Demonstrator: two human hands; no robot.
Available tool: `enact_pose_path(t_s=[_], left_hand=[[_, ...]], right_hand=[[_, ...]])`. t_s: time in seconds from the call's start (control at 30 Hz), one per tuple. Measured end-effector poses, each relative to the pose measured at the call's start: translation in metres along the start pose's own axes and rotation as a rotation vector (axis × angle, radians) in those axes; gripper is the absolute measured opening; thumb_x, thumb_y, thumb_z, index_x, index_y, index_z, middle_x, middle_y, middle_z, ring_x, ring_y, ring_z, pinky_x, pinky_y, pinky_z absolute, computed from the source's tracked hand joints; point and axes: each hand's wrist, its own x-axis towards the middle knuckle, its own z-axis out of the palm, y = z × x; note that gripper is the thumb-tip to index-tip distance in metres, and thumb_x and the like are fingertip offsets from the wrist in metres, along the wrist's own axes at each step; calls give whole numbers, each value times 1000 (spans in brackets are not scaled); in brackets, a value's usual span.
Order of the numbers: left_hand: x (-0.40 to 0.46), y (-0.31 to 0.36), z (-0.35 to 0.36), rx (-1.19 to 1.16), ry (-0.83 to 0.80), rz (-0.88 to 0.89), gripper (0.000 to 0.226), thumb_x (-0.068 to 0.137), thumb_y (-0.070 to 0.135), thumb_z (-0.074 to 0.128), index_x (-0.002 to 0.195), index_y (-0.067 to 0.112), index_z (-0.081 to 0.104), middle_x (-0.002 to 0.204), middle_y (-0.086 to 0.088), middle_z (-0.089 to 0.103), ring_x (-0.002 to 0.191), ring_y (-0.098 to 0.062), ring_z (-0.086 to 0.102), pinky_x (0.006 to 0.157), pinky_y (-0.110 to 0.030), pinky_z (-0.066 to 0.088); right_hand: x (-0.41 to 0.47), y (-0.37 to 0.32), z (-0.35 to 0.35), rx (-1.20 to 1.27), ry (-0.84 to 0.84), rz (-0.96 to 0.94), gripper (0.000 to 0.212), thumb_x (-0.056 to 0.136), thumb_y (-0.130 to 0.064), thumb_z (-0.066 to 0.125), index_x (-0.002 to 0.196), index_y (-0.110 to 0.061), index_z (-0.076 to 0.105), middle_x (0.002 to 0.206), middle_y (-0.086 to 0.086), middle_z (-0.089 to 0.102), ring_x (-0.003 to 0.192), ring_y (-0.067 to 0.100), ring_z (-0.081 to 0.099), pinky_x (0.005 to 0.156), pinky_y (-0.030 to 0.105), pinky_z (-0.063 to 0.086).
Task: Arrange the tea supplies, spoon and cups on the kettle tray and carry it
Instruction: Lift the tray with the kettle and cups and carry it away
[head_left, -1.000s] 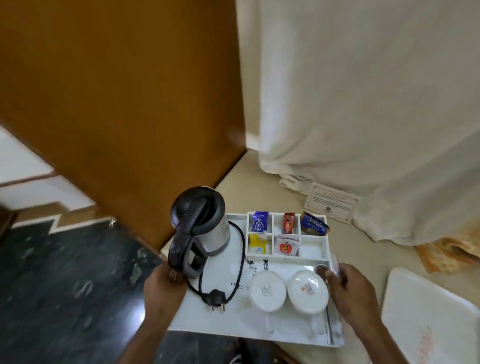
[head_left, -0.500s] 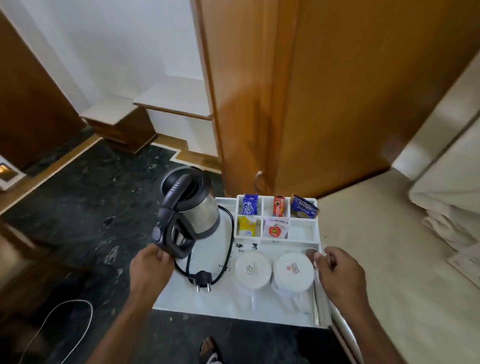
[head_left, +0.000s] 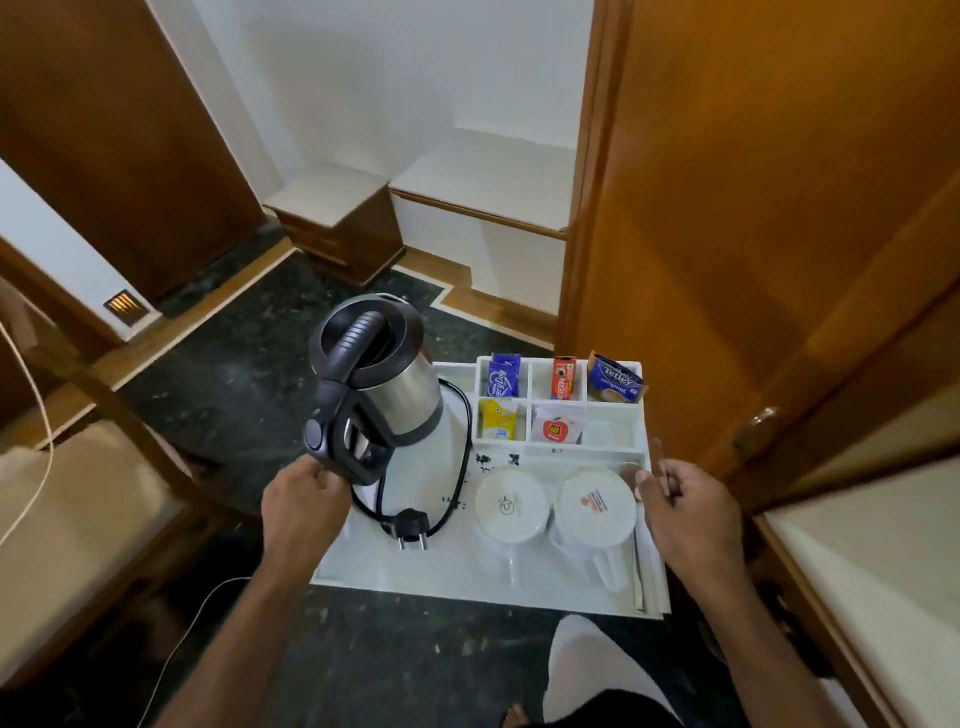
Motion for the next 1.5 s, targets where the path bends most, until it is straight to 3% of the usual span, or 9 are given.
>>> enact_pose_path(t_s=[0.27, 0.5, 0.67, 0.87, 1.07, 1.23, 1.33, 1.43, 1.5], left_hand=[[170, 12, 34, -31, 37, 20, 40, 82, 5, 58, 48, 17, 40, 49, 0, 48, 48, -19, 48, 47, -29, 31], [339, 51, 55, -21, 21, 61, 42, 84, 14, 63, 46, 14, 44, 42, 1, 47, 41, -17, 45, 42, -27, 31], [448, 74, 73, -38, 11, 96, 40, 84, 18, 63, 49, 16, 44, 45, 0, 49, 43, -15, 45, 43, -27, 34], [567, 108, 101, -80, -86, 166, 37, 81, 11, 62, 52, 18, 42, 49, 3, 48, 48, -12, 45, 45, -28, 32], [682, 159, 135, -141, -222, 318, 30, 81, 31, 57, 55, 24, 44, 59, 8, 54, 57, -15, 50, 50, -31, 34], [748, 207, 189, -110, -291, 380, 31, 88, 27, 60, 58, 22, 50, 61, 2, 58, 60, -17, 54, 51, -31, 35], [772, 234, 233, -93, -331, 389, 28, 88, 26, 60, 61, 19, 55, 65, -2, 62, 63, -23, 57, 53, -33, 41], [786, 257, 271, -59, -389, 330, 25, 91, 28, 59, 71, 14, 62, 71, -8, 64, 67, -28, 60, 57, -37, 47], [792, 271, 298, -95, -427, 297, 25, 93, 28, 60, 72, 16, 60, 72, -6, 64, 66, -24, 61, 57, -35, 48]], right_hand=[[135, -68, 98, 61, 3, 12, 4, 92, -30, 62, 89, -26, 63, 79, -10, 65, 72, 8, 63, 50, 26, 49], [260, -137, 166, 89, 63, 34, 6, 90, -23, 63, 85, -22, 64, 72, -3, 67, 66, 20, 64, 58, 45, 58], [333, -184, 207, 94, 85, 96, 15, 90, -22, 64, 102, -12, 67, 84, 6, 71, 76, 25, 67, 66, 47, 59], [405, -224, 254, 165, 177, 131, 7, 89, -14, 66, 89, -8, 69, 77, 9, 70, 72, 27, 66, 63, 39, 52], [471, -249, 295, 175, 316, 196, 16, 90, -18, 66, 74, -19, 62, 63, -7, 65, 59, 19, 62, 52, 31, 47], [536, -247, 303, 174, 342, 286, 18, 91, -17, 63, 78, -5, 63, 68, 13, 68, 64, 34, 63, 59, 47, 53], [580, -238, 299, 119, 341, 311, 31, 91, -22, 64, 63, -12, 55, 57, 7, 61, 54, 29, 57, 47, 39, 42], [623, -229, 292, 40, 337, 369, 41, 90, -24, 65, 56, -19, 42, 53, -3, 49, 49, 16, 44, 44, 27, 28], [652, -219, 290, -13, 312, 433, 42, 91, -24, 64, 56, -24, 39, 56, -5, 47, 52, 15, 44, 46, 25, 29]])
